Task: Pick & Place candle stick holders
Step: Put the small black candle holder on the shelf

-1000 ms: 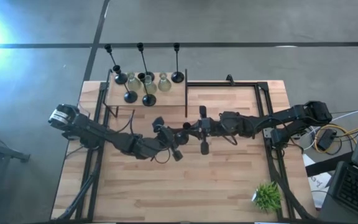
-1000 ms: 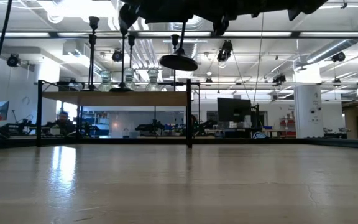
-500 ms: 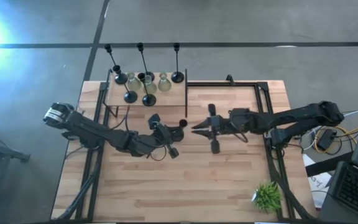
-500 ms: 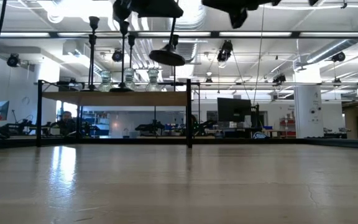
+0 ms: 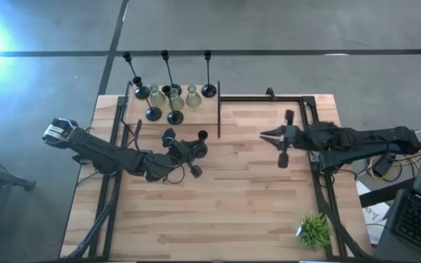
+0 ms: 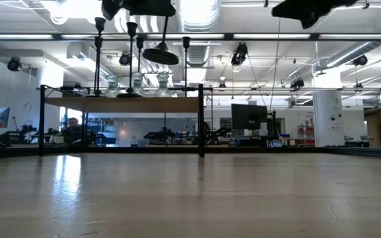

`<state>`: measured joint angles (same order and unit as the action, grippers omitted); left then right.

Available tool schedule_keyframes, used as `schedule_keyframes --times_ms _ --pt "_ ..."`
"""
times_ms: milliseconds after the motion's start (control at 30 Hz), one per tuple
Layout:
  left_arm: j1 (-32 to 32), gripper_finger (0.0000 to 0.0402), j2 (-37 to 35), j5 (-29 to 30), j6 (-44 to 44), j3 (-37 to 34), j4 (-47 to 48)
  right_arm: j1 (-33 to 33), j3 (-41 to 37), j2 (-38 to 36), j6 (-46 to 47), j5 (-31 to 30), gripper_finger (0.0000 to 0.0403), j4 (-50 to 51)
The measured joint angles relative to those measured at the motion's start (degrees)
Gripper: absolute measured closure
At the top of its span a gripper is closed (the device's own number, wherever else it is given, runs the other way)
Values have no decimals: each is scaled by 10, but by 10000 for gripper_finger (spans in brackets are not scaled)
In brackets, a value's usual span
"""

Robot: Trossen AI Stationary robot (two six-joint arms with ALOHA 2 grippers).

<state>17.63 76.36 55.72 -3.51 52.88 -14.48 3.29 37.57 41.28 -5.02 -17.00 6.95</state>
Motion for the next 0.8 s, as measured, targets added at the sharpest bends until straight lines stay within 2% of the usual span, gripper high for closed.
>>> schedule_keyframes --times_ms 167,300,533,667,800 --pt "0 385 -5 -1 0 -9 1 -22 -115 -119 -11 0 360 -53" --pt "0 385 -17 -1 0 -16 1 -41 -191 -192 19 23 360 -76" --pt "-3 385 -34 15 12 -17 5 -78 -269 -303 38 15 360 -78" --pt "-3 385 -37 46 23 -17 5 -96 -289 -350 15 -17 360 -69" --pt "-8 385 -37 84 23 -18 7 -100 -300 -377 -5 -94 360 -67"
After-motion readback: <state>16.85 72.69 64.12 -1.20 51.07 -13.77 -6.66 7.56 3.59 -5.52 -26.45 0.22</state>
